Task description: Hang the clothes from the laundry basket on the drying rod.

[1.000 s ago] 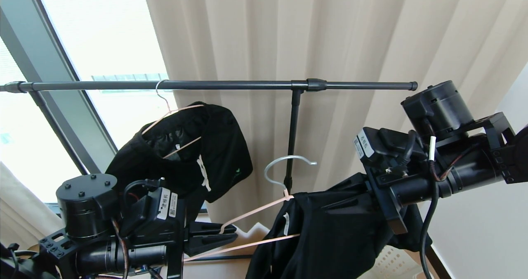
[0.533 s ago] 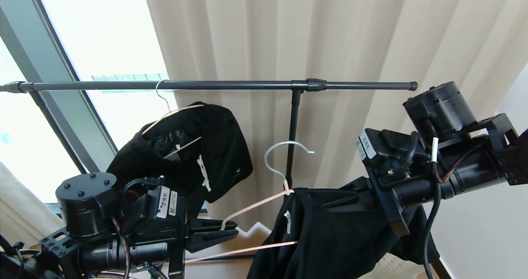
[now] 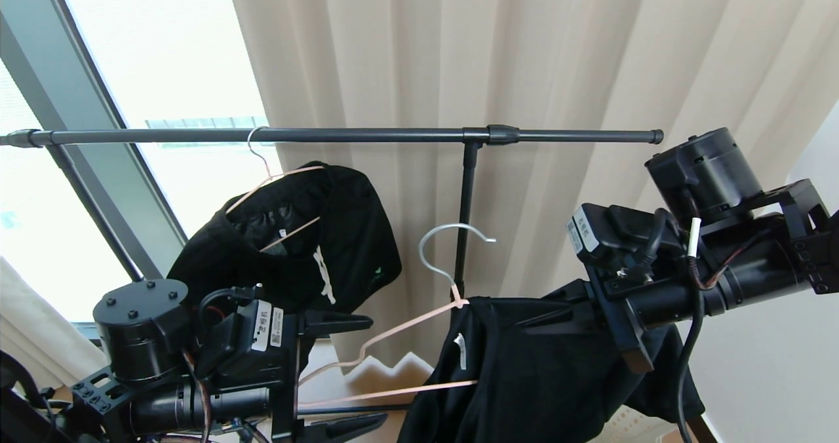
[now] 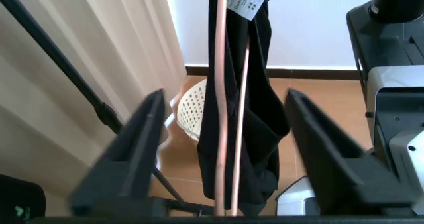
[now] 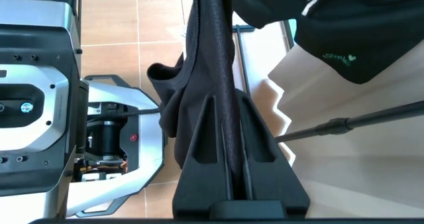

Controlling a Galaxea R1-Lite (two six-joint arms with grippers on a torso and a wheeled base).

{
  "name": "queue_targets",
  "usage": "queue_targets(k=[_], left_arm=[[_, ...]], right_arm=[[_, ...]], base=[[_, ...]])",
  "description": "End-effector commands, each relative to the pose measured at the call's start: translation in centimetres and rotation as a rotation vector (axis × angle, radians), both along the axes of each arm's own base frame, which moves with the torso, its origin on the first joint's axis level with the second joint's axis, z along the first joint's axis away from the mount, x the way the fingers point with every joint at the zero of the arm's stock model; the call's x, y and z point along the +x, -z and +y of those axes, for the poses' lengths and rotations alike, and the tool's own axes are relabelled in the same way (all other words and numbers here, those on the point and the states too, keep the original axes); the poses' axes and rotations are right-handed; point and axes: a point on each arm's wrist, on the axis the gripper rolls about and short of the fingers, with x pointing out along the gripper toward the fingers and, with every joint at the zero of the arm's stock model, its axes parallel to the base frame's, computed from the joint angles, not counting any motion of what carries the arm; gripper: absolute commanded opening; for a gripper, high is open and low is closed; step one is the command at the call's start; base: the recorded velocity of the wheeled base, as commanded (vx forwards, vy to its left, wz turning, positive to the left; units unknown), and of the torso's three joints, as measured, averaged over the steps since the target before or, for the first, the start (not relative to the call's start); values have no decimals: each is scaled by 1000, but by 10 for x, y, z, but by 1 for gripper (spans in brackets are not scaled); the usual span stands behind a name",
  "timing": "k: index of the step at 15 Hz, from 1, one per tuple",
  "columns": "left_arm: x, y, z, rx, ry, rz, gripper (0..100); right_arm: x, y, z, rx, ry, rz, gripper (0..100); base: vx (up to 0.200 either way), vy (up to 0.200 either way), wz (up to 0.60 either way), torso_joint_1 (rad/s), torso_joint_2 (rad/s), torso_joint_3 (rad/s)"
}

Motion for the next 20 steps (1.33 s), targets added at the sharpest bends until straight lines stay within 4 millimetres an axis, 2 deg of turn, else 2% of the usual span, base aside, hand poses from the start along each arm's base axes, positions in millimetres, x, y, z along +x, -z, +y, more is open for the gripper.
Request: queue_targets(k=[1,6,9,14,17,19,20], left_arm=[[1,0,0,-2,-3,5,100],[1,-13,0,-96,-22,75,100],[4,-19,-13,-143,-71,155,100],[5,-15,-30,-97,-78,230,100],[7,-15,-49,-40,-222,261,100],[7,-16,-56,-26,-244,269,100],[3,-15,-65,-21,-248,299,100]], right_arm=[[0,-5,-4,-10,31,-30,0],[6,-12,-9,-64,169,-153,0],[7,-16,-12,-103,273,-263,0],[4,-23,-16,-75,383,-416,0],[-11,-25,-24,-62,390,-428,0],[-22,-19,-29,-59,397,-414,0],[-31,-9,-33,-35,409,-424,0]], base=[[0,0,0,0,0,0],[0,0,0,0,0,0],[0,0,0,0,0,0],[0,0,0,0,0,0],[0,0,0,0,0,0],[0,0,0,0,0,0],[0,0,0,0,0,0]])
